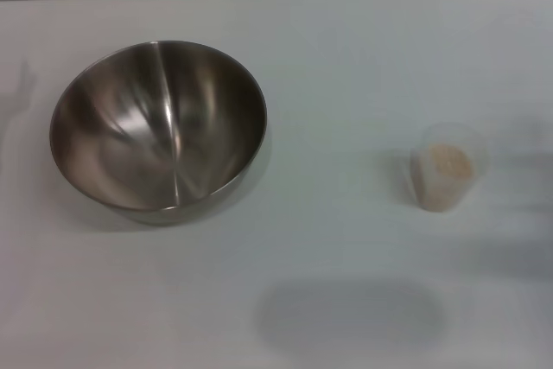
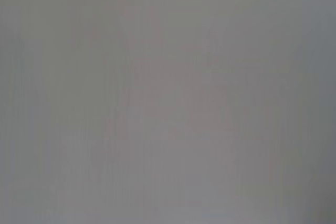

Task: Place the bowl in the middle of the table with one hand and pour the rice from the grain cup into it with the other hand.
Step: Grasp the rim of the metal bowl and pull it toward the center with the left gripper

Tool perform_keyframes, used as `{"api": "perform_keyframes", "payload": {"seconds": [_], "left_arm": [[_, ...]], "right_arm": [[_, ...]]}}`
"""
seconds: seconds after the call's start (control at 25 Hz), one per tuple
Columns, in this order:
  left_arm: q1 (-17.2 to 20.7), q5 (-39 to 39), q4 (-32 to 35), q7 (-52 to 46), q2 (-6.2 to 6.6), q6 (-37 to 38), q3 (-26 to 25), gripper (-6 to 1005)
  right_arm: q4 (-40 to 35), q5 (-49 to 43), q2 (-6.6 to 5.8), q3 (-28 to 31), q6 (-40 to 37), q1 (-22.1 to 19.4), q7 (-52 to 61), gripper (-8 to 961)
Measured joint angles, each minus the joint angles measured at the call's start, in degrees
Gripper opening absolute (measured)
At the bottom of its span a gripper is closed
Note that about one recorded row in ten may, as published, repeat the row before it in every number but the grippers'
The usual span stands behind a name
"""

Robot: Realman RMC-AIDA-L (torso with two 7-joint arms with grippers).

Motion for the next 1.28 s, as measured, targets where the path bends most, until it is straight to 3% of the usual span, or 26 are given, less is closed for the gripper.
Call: {"api": "perform_keyframes", "payload": {"seconds": [0.16, 0.2, 0.24, 0.36, 0.4, 0.52, 0.6, 0.64, 0.8, 1.28], "left_arm": [[1.2, 0.2, -7.0, 0.0, 0.61, -6.9, -1.3, 814], [2.1, 0.3, -13.4, 0.6, 0.94, -15.5, -2.9, 814], [2.1, 0.3, -13.4, 0.6, 0.94, -15.5, -2.9, 814], [2.6, 0.3, -20.7, 3.0, 0.86, -27.2, -5.2, 813], [2.6, 0.3, -24.1, 5.2, 0.25, -33.6, -7.0, 813], [2.5, 0.3, -27.2, 7.9, -0.84, -40.2, -9.6, 813], [1.4, -0.2, -31.8, 12.3, -2.95, -51.5, -14.8, 814], [1.4, -0.2, -31.8, 12.3, -2.95, -51.5, -14.8, 814], [-1.2, -0.5, -36.3, 18.4, -5.74, -66.7, -22.2, 814], [-5.9, -2.4, -39.8, 21.4, -5.75, -87.0, -27.4, 813]], "right_arm": [[-0.1, 0.0, 0.02, 0.0, 0.1, 0.1, 0.0, 673], [-0.2, 0.0, 0.02, 0.0, 0.4, 0.1, 0.0, 673], [-0.2, 0.0, 0.02, 0.0, 0.4, 0.1, 0.0, 673], [-0.2, 0.0, -0.03, 0.0, 0.7, 0.2, 0.0, 673], [-0.2, 0.1, -0.03, 0.0, 0.8, 0.3, 0.0, 673], [-0.2, 0.1, -0.03, 0.0, 0.8, 0.5, 0.0, 673], [-0.5, 0.1, -0.03, 0.0, 0.8, 1.0, 0.0, 673], [-0.5, 0.1, -0.03, 0.0, 0.8, 1.0, 0.0, 673], [-0.8, 0.1, -0.03, 0.0, 1.7, 1.8, 0.0, 672], [-0.9, 0.1, -0.03, 0.0, 2.1, 2.5, 0.0, 672]]}}
